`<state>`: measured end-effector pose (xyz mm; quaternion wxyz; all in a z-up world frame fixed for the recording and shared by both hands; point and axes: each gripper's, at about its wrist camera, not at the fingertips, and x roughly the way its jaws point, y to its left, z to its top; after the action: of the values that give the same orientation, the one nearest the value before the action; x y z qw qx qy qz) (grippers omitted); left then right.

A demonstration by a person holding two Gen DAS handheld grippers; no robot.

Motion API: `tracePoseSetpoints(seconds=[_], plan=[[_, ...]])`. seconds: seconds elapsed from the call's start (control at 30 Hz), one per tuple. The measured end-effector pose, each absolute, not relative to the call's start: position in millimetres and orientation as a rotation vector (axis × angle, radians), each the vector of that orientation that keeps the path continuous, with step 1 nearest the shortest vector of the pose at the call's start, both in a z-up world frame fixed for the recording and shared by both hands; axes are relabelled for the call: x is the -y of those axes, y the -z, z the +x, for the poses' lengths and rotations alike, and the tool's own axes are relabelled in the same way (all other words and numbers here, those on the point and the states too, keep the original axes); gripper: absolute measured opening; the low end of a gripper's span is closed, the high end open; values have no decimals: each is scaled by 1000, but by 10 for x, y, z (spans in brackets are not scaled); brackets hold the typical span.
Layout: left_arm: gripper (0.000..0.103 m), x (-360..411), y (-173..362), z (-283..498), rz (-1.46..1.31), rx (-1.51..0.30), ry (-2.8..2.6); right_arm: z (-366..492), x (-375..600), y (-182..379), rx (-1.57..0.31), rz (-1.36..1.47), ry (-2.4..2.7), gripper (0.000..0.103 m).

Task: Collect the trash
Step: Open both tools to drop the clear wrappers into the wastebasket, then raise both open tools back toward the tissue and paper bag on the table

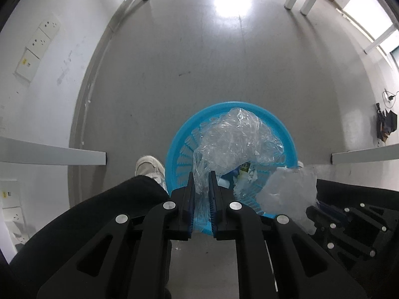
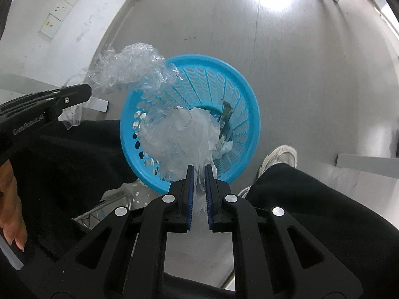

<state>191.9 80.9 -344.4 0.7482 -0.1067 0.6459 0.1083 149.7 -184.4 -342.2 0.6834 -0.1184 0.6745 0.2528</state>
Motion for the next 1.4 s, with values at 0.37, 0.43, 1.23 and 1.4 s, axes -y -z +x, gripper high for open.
tracePoseSetpoints(seconds=[0.37, 0.43, 1.23, 1.4], plan=[[13, -870, 3703, 2052, -294, -1483, -232, 1711, 1820, 3837, -1599, -230, -525, 17], [28, -918, 3712, 2082, -344, -1469, -220, 1743, 1825, 3855, -1595, -209, -527, 23], [46, -884, 3110, 1608, -402, -1289, -171, 1428, 1980, 3155, -1410, -241, -560, 46], [48, -820, 2849, 1430, -383, -1231, -133, 1266, 2097, 2862, -1350, -209, -597, 51]])
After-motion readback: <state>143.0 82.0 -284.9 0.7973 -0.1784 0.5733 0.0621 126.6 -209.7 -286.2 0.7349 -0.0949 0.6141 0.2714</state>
